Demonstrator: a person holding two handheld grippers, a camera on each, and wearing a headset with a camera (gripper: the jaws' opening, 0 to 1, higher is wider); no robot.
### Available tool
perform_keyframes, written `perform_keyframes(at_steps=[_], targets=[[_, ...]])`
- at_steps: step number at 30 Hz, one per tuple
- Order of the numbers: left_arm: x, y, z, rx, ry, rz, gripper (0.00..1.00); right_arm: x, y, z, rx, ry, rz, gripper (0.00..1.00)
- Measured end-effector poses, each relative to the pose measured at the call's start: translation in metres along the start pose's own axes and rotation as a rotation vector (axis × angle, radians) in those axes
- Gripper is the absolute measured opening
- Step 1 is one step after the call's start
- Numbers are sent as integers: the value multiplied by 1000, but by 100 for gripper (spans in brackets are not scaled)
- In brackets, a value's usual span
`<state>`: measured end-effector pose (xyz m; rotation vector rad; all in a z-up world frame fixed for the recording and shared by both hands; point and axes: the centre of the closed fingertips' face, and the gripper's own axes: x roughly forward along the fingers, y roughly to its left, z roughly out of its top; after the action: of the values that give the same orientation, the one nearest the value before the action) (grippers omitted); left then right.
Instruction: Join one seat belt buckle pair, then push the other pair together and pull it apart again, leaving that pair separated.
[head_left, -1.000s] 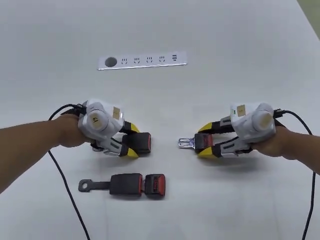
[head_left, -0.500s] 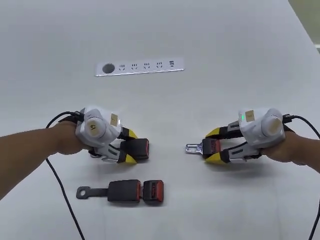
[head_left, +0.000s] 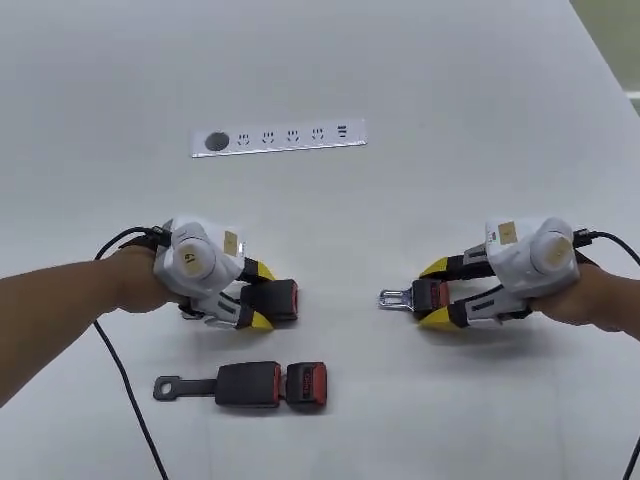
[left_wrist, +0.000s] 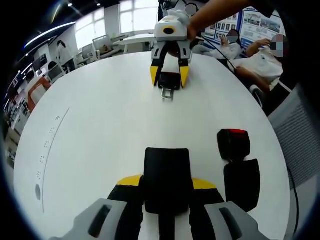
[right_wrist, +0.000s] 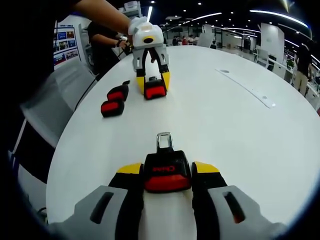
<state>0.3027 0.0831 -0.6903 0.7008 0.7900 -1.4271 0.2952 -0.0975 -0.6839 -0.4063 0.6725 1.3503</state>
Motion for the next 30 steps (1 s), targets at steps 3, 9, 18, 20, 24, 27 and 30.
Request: perform_keyframes(at_steps=[3, 9, 18, 20, 24, 27, 30], targets=[[0, -1, 2, 0, 4, 0, 35, -1, -1, -2, -7, 6, -2, 36], [0, -1, 1, 2, 19, 4, 35, 0, 0, -1, 11, 11, -13, 36], [-3, -4, 0, -101, 46, 20, 52, -1, -10, -2, 99, 14, -105, 52], [-5, -3, 0, -105, 51, 37, 64, -2, -15, 1, 125, -11, -156, 56], [-15, -5, 10, -175, -2, 70, 69, -8, -20, 7, 177, -68, -250, 62], [-19, -4, 9, -217, -18, 101, 74, -14, -26, 9, 215, -97, -328, 64], [-22, -3, 7, -262, -46, 132, 79, -19, -29, 14, 260, -141, -406, 66]])
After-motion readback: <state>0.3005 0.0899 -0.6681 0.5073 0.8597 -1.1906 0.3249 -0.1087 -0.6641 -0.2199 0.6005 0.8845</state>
